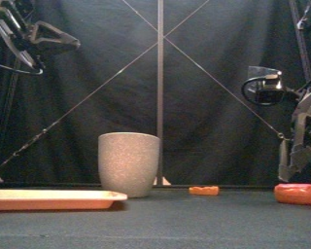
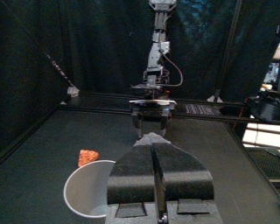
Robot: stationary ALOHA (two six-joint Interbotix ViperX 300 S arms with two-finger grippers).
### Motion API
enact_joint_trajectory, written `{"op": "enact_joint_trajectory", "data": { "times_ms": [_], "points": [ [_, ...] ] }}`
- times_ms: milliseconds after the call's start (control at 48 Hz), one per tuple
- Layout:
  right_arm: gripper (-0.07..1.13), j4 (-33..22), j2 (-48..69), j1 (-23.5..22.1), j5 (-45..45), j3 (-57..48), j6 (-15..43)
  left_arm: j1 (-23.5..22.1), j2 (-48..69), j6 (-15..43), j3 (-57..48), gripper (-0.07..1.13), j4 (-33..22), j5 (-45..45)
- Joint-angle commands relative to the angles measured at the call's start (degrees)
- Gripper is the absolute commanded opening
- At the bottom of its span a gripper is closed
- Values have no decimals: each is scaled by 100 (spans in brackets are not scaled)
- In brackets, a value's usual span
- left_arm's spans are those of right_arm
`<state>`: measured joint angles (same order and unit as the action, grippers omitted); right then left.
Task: Pick the donut then place it on the pink plate
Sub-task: Pick the donut
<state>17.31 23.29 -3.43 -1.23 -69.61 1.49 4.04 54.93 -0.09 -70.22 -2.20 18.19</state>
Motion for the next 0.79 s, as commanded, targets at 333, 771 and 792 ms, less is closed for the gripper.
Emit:
{"op": "enact_joint_trajectory", "data": {
  "times_ms": [333,771,792],
  "points": [
    [104,-123,-773,105,-132,299,-9,18,-26,18,53,-1,-62,62],
    [85,-211,-1151,114,-563,562,-9,26,-26,18,53,-1,-62,62],
    [82,-211,-1143,114,-589,562,-9,26,-26,26,53,-1,-62,62]
  ]
}}
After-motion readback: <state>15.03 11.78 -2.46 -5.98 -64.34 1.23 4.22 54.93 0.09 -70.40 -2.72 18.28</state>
